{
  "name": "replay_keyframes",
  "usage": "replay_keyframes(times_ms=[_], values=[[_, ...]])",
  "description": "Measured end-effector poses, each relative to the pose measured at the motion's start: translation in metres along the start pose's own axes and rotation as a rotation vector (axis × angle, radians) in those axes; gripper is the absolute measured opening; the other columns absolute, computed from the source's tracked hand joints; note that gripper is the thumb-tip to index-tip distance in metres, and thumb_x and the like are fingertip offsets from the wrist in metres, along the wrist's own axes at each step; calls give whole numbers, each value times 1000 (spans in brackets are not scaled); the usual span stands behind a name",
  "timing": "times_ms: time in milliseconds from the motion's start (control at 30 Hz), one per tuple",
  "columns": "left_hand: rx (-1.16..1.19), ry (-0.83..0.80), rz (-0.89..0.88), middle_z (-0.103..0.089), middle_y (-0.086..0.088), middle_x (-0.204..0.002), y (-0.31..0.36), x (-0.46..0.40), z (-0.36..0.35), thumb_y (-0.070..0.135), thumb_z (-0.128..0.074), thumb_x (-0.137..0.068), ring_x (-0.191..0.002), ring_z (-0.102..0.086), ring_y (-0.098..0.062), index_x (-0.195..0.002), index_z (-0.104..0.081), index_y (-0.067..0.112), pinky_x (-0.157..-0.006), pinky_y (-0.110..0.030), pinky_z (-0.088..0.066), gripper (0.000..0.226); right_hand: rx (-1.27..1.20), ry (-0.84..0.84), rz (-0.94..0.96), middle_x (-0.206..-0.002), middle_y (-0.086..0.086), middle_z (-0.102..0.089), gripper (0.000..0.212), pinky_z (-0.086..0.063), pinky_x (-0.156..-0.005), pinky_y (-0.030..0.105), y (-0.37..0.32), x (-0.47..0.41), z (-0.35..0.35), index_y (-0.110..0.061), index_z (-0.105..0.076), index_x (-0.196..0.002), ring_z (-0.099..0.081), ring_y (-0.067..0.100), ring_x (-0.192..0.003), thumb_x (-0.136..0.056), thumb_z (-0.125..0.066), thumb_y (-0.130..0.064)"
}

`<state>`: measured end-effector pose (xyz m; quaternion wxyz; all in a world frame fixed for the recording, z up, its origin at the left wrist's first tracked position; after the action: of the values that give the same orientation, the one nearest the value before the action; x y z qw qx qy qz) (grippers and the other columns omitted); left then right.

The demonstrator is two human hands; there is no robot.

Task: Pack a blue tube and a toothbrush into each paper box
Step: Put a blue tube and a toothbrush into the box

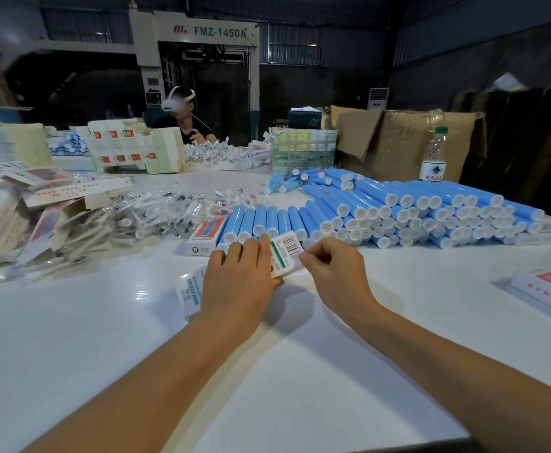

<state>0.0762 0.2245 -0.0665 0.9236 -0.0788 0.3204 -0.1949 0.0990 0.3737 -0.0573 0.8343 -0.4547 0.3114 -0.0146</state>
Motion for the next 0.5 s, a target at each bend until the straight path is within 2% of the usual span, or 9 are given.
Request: replay_keyframes(times_ms=[133, 233, 300, 367, 433, 500], values=[[35, 27, 28, -39, -4, -138, -1, -1, 2, 58, -29, -95, -122, -40, -22, -147, -13, 13, -95, -33, -32, 70, -99, -8, -4, -70, -5, -61, 16, -41, -56, 11, -3, 1, 2, -16, -62, -73, -52, 4, -61, -88, -62, -9], [220, 77, 123, -41, -2, -135, -5, -6, 11, 56, -31, -94, -123, -40, -22, -143, -21, 16, -93, -33, -34, 65, -290, -26, 19, -81, -4, -63, 15, -42, -57, 14, -9, 1, 6, -22, -65, -87, -53, -1, -64, -92, -56, -12], [572, 180, 151, -48, -4, -125, -7, -9, 19, 50, -36, -93, -114, -46, -24, -136, -35, 14, -86, -36, -39, 56, -311, -17, 69, -93, -2, -60, 16, -43, -63, 17, -11, 3, 6, -26, -62, -103, -52, 0, -72, -94, -55, -16], [1136, 292, 157, -54, 0, -105, -10, -11, 28, 41, -44, -95, -96, -53, -13, -120, -48, 21, -76, -28, -45, 32, -238, -78, 111, -101, -4, -55, 28, -42, -71, 17, -10, 6, 2, -30, -54, -121, -52, 0, -82, -93, -57, -23], [1598, 256, 273, -59, 12, -95, -11, -11, 35, 39, -47, -97, -88, -58, 1, -106, -49, 34, -71, -15, -47, 11, -140, -232, 127, -111, -10, -49, 48, -42, -80, 19, -7, 10, -5, -33, -43, -136, -50, -1, -94, -90, -58, -36], [1984, 123, 493, -65, 14, -95, -9, -11, 36, 37, -42, -97, -92, -64, -4, -107, -51, 35, -73, -24, -53, 14, -98, -372, 134, -119, -11, -44, 63, -45, -85, 22, -7, 14, -14, -41, -30, -144, -48, -1, -102, -87, -56, -45]])
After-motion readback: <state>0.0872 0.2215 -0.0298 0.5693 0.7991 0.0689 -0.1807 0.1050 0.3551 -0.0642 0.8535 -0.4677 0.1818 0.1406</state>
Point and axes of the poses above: each hand's wrist, its own x-axis away from the middle knuckle, its own z-axis out of the back of the hand, y = z × x, the point moved 1 cm from there along -x, towards the middle knuckle
